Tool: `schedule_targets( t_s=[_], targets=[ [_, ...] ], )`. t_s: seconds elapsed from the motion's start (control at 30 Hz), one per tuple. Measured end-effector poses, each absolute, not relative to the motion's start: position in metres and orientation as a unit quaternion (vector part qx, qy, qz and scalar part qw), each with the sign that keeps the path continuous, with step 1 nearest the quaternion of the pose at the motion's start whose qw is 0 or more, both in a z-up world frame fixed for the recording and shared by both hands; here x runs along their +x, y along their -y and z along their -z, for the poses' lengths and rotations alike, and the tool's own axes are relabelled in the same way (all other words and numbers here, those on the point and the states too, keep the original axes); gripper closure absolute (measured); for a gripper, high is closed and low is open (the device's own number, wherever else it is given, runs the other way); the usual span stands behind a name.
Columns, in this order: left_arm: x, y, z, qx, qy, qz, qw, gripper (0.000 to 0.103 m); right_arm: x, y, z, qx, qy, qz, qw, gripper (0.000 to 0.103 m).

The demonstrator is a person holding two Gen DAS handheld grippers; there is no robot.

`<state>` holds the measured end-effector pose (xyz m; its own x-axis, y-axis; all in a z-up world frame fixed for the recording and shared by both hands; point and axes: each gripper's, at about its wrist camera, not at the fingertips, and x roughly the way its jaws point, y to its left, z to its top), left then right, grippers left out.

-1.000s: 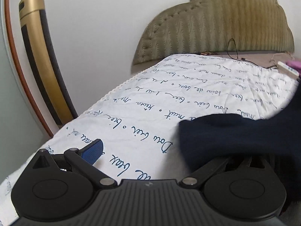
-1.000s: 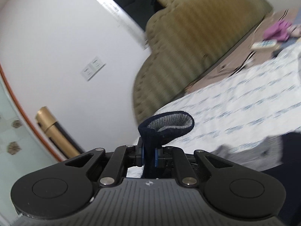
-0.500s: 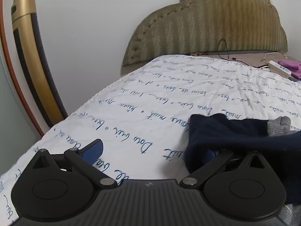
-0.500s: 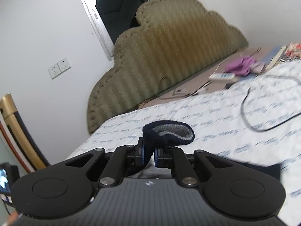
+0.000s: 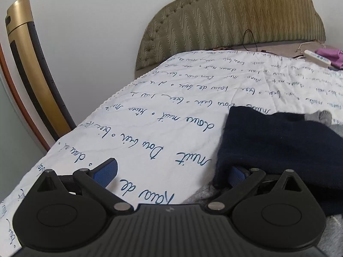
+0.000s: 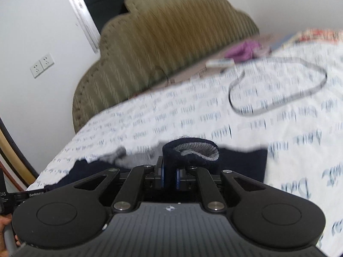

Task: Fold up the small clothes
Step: 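Lay the navy sleeve across the sweater with the right gripper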

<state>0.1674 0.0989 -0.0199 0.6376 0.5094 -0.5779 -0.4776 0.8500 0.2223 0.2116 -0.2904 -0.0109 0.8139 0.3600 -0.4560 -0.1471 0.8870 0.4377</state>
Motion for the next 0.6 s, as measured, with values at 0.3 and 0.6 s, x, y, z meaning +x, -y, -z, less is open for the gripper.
schedule_targets(
  t_s=[0.3,0.6],
  targets=[
    [0.163,-0.097,0.026,0.048,-0.348,-0.265,0.898,0.000,0.213,0.303,0.040,0.279,-0.317,-0.149,0.894,0.076],
    [0.153,-0.096,0.027,0.078,-0.354,-0.256,0.896,0.000,0.217,0.329,0.059,0.390,-0.304,-0.133,0.859,0.085]
  ],
)
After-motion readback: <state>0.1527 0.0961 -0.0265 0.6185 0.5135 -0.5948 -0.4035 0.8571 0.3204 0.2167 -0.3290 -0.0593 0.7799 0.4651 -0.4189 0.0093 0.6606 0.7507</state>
